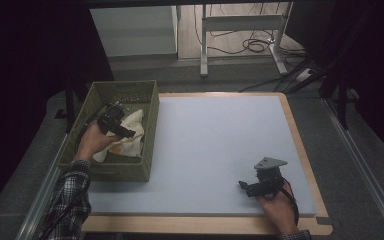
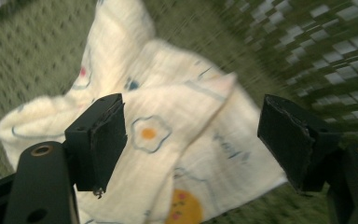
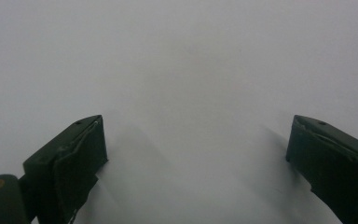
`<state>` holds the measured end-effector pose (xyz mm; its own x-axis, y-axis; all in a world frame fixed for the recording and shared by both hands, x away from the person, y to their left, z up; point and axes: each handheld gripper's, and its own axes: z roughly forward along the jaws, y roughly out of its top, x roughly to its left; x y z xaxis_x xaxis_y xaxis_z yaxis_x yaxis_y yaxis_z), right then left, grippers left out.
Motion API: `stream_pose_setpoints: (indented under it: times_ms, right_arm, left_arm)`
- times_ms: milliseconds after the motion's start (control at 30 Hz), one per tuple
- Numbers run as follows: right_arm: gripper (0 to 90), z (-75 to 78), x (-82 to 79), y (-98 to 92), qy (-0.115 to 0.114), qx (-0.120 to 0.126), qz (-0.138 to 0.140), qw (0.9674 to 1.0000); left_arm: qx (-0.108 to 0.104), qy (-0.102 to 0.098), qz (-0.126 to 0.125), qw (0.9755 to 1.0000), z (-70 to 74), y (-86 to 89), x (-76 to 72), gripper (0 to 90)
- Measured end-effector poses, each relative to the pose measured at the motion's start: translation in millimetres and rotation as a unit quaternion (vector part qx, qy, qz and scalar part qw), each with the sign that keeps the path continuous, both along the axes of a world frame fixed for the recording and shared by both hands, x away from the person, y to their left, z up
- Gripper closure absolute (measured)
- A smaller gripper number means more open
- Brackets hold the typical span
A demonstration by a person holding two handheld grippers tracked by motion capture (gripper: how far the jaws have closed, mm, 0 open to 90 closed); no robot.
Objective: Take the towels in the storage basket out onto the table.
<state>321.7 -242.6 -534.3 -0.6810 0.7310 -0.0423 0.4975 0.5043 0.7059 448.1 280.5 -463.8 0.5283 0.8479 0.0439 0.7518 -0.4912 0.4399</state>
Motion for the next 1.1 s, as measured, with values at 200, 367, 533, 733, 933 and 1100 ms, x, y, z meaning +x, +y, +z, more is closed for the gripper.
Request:
stream_pose_setpoints:
  times_ms: [200, 367, 533, 733, 933, 1100]
  right_arm:
    - [5.0, 0.0, 0.0, 0.0, 0.000, 0.000, 0.000, 1.0000]
    - [5.0, 0.0, 0.0, 0.0, 0.000, 0.000, 0.000, 1.0000]
    - [5.0, 0.0, 0.0, 0.0, 0.000, 0.000, 0.000, 1.0000]
    - [5.0, 0.0, 0.0, 0.0, 0.000, 0.000, 0.000, 1.0000]
    - [5.0, 0.0, 0.0, 0.0, 0.000, 0.000, 0.000, 1.0000]
    - [5.0, 0.0, 0.0, 0.0, 0.000, 0.000, 0.000, 1.0000]
  left_arm:
    - [0.022, 0.038, 0.058, 0.9973, -16.3, 11.8, 17.6, 9.8]
    - [0.035, 0.075, 0.080, 0.9933, -27.2, 13.7, 32.9, 6.2]
    - [0.043, 0.115, 0.099, 0.9874, -38.5, 11.1, 49.6, 4.0]
    - [0.009, 0.162, 0.124, 0.9789, -53.5, 20.3, 59.4, 3.2]
    - [0.010, 0.145, 0.133, 0.9805, -45.1, 25.0, 52.2, 28.5]
    - [0.015, 0.151, 0.111, 0.9822, -40.3, 15.2, 47.7, 67.8]
